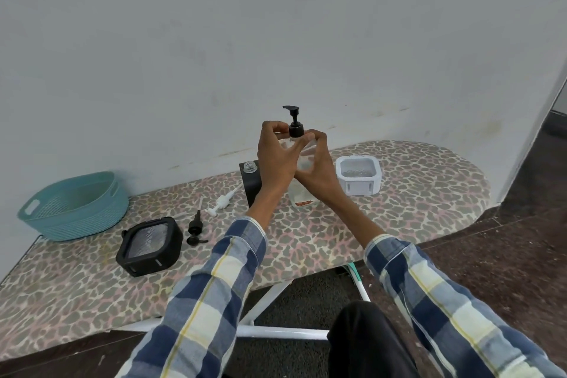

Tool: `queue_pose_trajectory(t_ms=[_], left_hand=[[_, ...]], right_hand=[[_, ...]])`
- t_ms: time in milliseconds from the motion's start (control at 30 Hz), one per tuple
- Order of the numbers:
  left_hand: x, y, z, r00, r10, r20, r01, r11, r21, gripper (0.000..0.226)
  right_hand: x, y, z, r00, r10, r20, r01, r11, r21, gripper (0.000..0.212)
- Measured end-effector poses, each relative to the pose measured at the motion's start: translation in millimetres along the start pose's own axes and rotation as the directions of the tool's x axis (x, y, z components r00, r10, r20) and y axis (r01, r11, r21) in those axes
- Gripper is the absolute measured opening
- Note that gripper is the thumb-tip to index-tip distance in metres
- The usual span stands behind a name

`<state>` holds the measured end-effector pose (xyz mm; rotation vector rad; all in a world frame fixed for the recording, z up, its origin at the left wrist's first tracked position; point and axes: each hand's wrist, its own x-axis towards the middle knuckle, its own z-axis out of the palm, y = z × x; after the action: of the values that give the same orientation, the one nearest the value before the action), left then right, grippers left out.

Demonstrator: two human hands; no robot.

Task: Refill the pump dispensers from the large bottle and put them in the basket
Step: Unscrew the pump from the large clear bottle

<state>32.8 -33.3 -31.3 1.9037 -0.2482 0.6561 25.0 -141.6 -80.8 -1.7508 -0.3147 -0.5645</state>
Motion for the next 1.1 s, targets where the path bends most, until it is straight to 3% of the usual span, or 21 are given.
queue_pose_trajectory(t_ms=[100, 200, 367, 467, 600, 733, 800, 1100], left_hand=[[1, -2, -5, 0.985, -0.004, 0.17, 0.0, 1.0, 0.024, 0.048], [5, -6, -6, 0.954, -0.003, 0.301, -0.032, 0.993, 0.111, 0.058], [7, -5, -2, 0.962, -0.057, 0.268, 0.002, 0.98, 0.199, 0.071], [5, -5, -2, 0.96, -0.03, 0.278, -0.033, 0.975, 0.219, 0.069], [3, -7, -4, 0.963, -0.037, 0.266, -0.027, 0.972, 0.233, 0.074], [2, -7, -8, 0.967, -0.082, 0.24, 0.02, 0.968, 0.251, 0.067], [0, -7, -7, 0.967, -0.088, 0.241, 0.026, 0.968, 0.25, 0.064], [-10, 3, 0, 0.964, -0.034, 0.264, -0.032, 0.97, 0.241, 0.066]], right_hand=[[8, -8, -23, 0.973, 0.112, 0.203, -0.12, 0.992, 0.027, 0.071], [15, -17, -46, 0.962, 0.19, 0.195, -0.207, 0.976, 0.071, 0.055], [33, -46, -52, 0.988, 0.141, 0.063, -0.141, 0.99, -0.008, 0.035], [43, -54, -46, 0.995, 0.099, -0.032, -0.103, 0.986, -0.133, 0.04], [41, -58, -36, 0.99, 0.081, -0.113, -0.096, 0.986, -0.133, 0.036], [36, -63, -34, 0.998, 0.041, -0.046, -0.046, 0.991, -0.123, 0.022], [32, -64, -35, 0.999, 0.042, -0.029, -0.045, 0.994, -0.096, 0.026], [22, -64, -37, 0.99, 0.047, -0.134, -0.063, 0.991, -0.118, 0.027]])
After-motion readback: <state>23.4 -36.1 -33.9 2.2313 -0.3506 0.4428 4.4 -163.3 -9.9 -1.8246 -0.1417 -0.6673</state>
